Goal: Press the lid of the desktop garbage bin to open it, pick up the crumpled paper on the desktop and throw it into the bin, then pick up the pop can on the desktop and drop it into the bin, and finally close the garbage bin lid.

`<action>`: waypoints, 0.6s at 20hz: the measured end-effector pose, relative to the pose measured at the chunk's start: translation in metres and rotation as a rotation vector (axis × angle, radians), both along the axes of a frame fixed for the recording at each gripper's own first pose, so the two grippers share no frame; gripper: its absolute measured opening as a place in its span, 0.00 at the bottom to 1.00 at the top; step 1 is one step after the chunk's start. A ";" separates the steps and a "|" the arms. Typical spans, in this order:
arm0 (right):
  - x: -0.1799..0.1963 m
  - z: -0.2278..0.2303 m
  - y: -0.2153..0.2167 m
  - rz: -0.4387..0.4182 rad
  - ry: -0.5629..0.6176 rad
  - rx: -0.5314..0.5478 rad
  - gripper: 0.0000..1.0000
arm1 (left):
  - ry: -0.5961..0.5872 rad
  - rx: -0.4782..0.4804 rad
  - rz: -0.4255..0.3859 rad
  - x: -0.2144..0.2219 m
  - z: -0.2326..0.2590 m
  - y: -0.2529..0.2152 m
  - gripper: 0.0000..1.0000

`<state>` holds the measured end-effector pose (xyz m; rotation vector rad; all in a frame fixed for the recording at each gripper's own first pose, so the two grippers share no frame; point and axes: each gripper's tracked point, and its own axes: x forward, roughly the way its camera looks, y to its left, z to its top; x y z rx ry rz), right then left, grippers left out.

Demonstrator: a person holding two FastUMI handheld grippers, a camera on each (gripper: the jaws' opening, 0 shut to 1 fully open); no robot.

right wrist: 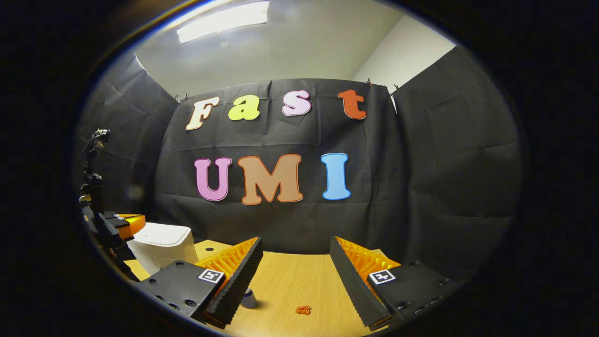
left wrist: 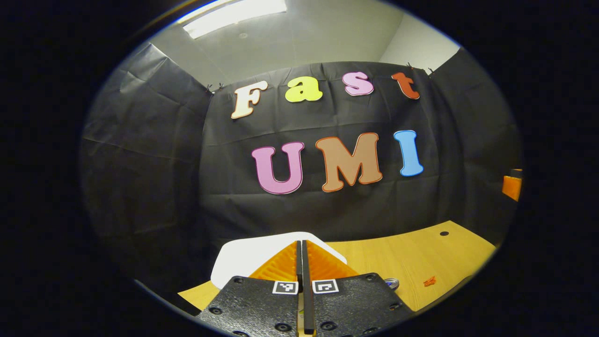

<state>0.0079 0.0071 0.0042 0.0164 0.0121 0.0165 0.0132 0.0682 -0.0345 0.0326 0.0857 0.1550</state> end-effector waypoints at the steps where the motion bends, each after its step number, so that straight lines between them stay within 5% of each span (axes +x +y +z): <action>1: 0.000 -0.001 0.001 0.004 0.004 -0.002 0.96 | 0.010 -0.001 0.017 0.001 -0.003 0.006 0.00; 12: 0.000 -0.010 0.004 0.010 0.032 -0.015 0.96 | 0.082 -0.095 0.063 0.005 -0.046 0.033 0.00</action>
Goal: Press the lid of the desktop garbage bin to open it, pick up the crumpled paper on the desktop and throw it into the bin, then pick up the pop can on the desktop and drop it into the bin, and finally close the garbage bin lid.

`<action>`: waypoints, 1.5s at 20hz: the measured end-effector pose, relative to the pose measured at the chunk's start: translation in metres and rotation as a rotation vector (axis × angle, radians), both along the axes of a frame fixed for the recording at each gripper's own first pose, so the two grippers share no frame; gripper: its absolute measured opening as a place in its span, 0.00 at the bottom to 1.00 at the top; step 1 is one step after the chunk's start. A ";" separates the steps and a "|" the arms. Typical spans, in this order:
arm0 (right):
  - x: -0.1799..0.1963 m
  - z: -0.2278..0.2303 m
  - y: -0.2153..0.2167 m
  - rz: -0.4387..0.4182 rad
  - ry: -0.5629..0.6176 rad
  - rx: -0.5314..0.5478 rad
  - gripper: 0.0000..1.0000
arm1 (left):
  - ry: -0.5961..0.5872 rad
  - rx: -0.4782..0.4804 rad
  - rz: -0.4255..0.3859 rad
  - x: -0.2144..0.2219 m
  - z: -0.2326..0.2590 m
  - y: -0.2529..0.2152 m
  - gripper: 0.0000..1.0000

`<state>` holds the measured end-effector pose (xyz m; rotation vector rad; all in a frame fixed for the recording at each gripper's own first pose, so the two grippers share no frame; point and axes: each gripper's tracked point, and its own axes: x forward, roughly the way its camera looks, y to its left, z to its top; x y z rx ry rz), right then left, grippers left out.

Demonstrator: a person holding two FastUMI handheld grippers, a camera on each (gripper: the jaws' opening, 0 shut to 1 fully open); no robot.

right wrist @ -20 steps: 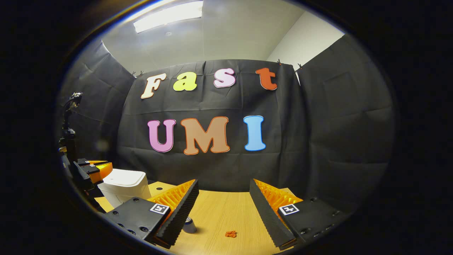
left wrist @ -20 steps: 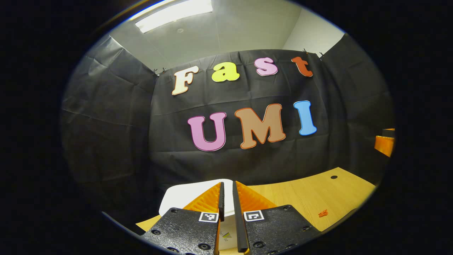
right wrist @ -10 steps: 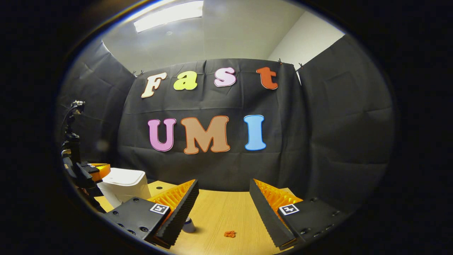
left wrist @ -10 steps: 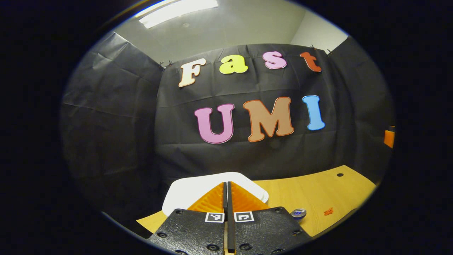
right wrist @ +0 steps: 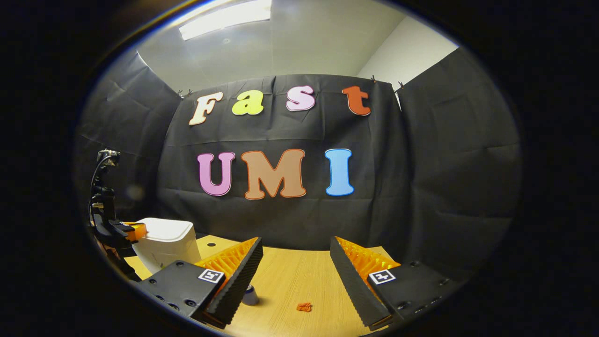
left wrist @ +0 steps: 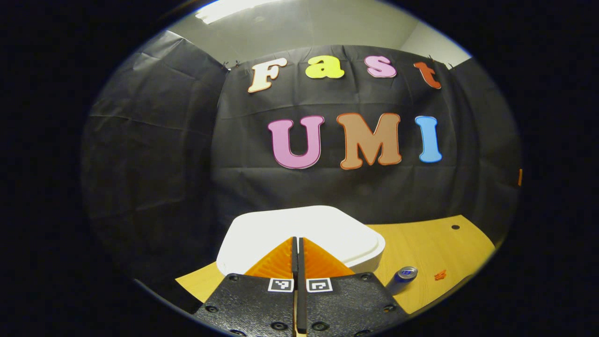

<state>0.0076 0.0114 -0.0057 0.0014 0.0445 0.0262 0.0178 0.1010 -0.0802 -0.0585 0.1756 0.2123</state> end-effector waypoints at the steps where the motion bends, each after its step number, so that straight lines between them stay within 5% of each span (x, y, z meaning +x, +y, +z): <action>1: 0.000 -0.003 0.001 0.001 0.008 -0.002 0.96 | 0.010 -0.010 0.002 0.000 -0.003 0.000 0.00; 7: -0.001 -0.023 0.021 0.045 0.061 -0.029 0.96 | -0.036 -0.034 -0.001 -0.001 -0.004 -0.002 0.00; 14: -0.003 -0.033 0.031 0.071 0.084 -0.050 1.00 | -0.034 0.078 0.001 0.004 0.023 0.001 0.00; 23: -0.011 -0.048 0.039 0.077 0.116 -0.054 0.96 | -0.184 0.026 -0.019 -0.005 0.105 0.010 0.00; 30: -0.002 -0.080 0.032 0.070 0.167 -0.024 0.96 | -0.185 -0.014 -0.091 -0.019 0.106 -0.018 0.00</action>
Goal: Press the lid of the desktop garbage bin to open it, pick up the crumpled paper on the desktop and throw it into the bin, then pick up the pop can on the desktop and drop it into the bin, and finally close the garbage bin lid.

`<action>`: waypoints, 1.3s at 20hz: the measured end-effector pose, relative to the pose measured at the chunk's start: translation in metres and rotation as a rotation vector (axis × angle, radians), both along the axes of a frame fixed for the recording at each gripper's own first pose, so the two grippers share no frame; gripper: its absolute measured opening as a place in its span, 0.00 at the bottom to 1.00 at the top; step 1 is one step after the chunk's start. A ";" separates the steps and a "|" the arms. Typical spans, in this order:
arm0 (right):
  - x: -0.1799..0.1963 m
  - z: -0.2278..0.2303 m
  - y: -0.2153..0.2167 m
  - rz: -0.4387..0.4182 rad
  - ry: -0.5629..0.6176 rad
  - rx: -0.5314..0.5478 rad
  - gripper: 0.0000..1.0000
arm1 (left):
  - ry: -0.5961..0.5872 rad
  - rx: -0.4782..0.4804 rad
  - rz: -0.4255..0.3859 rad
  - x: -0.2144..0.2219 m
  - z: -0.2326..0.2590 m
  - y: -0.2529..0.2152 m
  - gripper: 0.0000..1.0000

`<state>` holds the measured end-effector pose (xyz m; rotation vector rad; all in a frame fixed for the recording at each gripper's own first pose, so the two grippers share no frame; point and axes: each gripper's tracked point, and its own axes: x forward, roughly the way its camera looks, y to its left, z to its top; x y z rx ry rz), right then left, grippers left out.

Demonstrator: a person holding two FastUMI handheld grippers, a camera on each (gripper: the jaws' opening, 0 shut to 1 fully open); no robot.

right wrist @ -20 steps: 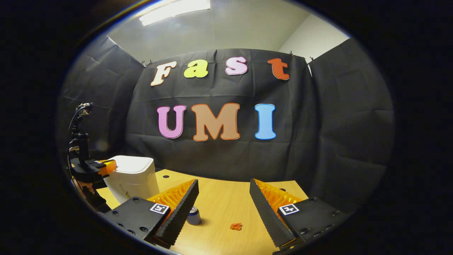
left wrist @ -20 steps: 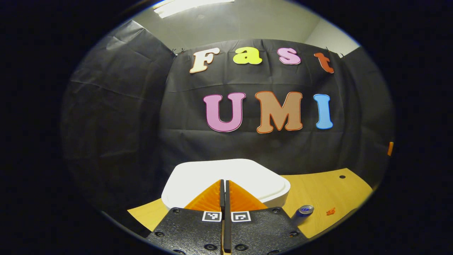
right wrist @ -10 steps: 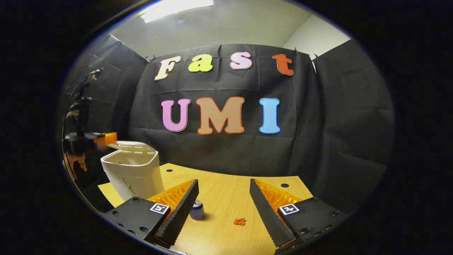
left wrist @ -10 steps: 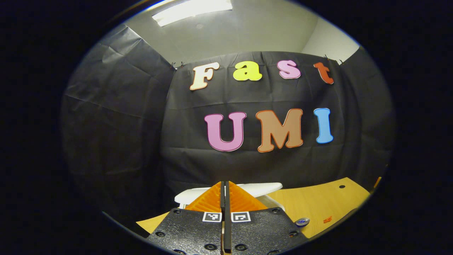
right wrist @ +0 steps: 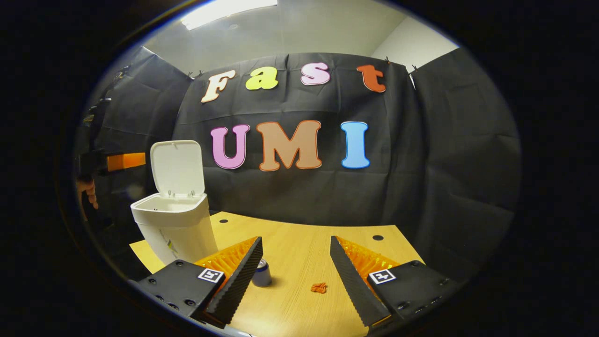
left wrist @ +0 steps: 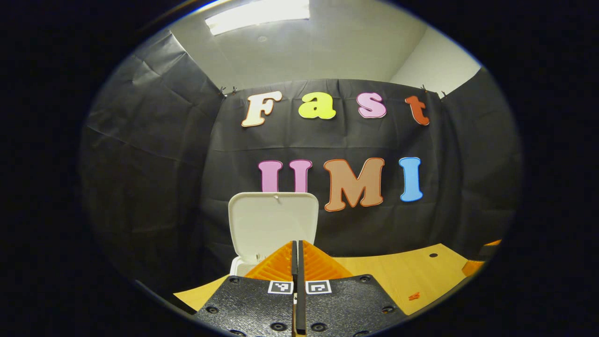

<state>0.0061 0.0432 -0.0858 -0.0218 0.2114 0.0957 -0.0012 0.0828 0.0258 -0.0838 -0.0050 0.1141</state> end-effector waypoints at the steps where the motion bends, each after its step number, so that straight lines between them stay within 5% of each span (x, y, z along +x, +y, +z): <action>1: 0.002 -0.008 -0.001 -0.001 0.012 0.001 0.96 | 0.003 -0.002 -0.011 -0.002 -0.001 -0.004 0.00; 9: 0.053 -0.086 -0.008 0.033 0.148 -0.044 0.96 | -0.019 0.034 -0.054 -0.019 0.002 -0.023 0.00; 14: 0.087 -0.146 -0.019 0.055 0.304 -0.062 0.97 | 0.012 0.004 0.003 -0.039 -0.013 -0.013 0.02; 18: 0.108 -0.185 -0.028 0.072 0.418 -0.077 0.97 | 0.031 0.071 0.102 -0.059 -0.022 0.010 0.98; 26: 0.133 -0.238 -0.037 0.034 0.594 -0.055 0.98 | 0.095 0.106 0.267 -0.099 -0.035 0.046 0.93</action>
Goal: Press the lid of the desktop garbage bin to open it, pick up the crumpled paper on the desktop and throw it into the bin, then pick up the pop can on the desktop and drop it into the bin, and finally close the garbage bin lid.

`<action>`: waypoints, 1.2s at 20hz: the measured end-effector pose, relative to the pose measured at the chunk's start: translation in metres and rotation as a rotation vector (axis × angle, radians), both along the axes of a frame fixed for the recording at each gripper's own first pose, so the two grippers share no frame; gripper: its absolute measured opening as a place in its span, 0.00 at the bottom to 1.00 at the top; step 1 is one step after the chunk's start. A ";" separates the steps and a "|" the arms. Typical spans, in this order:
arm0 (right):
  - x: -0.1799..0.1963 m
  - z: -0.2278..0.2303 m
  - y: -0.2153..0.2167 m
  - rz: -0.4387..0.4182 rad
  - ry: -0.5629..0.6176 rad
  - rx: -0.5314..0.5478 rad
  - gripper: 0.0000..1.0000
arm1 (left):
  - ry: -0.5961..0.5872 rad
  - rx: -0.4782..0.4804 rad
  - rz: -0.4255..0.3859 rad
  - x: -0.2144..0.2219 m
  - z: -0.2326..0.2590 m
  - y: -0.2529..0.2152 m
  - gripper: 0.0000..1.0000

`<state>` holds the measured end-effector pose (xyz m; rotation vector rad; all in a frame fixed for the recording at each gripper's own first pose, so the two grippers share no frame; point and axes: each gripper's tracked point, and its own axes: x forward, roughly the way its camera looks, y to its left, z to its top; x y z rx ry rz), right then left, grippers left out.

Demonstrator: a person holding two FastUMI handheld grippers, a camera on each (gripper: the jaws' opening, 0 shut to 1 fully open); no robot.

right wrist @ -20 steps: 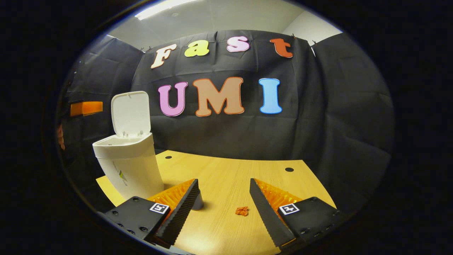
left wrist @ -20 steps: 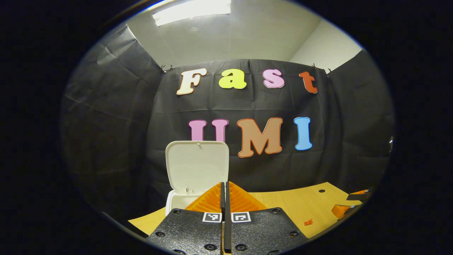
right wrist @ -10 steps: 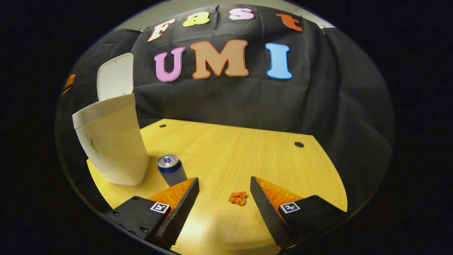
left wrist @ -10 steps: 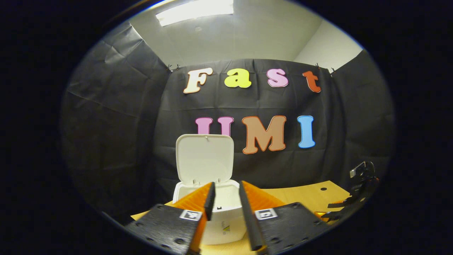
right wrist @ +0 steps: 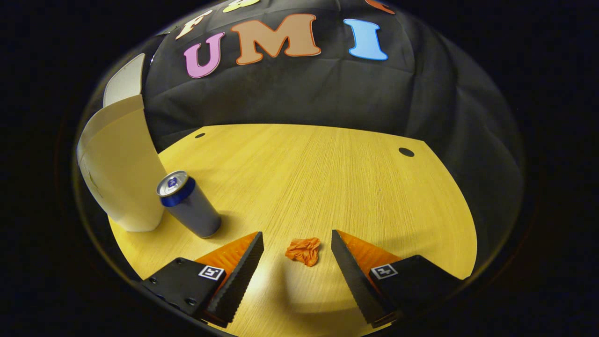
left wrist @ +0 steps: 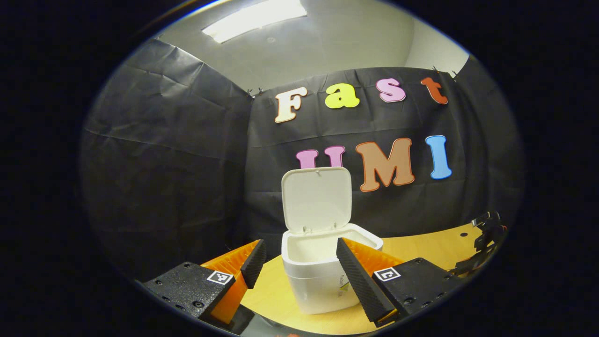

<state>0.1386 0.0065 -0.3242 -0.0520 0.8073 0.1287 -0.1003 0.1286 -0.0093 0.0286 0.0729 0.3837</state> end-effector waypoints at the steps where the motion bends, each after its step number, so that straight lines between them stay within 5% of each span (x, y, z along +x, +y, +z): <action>1: 0.001 -0.007 -0.002 -0.006 0.020 -0.003 0.98 | 0.005 0.004 0.015 -0.004 0.000 0.004 0.99; 4: 0.002 -0.022 -0.006 -0.032 0.091 0.014 0.97 | 0.013 0.010 0.055 -0.014 -0.001 0.012 0.93; 6: 0.003 -0.029 -0.005 -0.052 0.127 0.037 0.88 | 0.018 0.009 0.071 -0.018 -0.003 0.016 0.99; 9: 0.000 -0.037 -0.001 -0.054 0.170 0.055 0.59 | 0.021 0.000 0.087 -0.022 -0.005 0.020 0.99; 10: 0.002 -0.036 -0.001 -0.051 0.164 0.055 0.58 | 0.021 -0.003 0.089 -0.022 -0.006 0.020 0.93; 13: 0.003 -0.033 0.001 -0.059 0.173 0.058 0.34 | 0.024 -0.019 0.088 -0.021 -0.010 0.021 0.99; 16: 0.003 -0.032 0.000 -0.066 0.178 0.050 0.18 | 0.019 -0.029 0.081 -0.020 -0.011 0.020 0.94; 22: 0.000 -0.019 0.003 -0.053 0.131 0.038 0.10 | 0.019 -0.029 0.081 -0.022 -0.012 0.027 0.93; 23: 0.000 -0.012 0.002 -0.051 0.119 0.041 0.10 | 0.022 -0.032 0.081 -0.023 -0.014 0.028 0.99; 24: -0.001 -0.004 0.003 -0.045 0.106 0.049 0.10 | 0.023 -0.035 0.080 -0.022 -0.015 0.028 0.93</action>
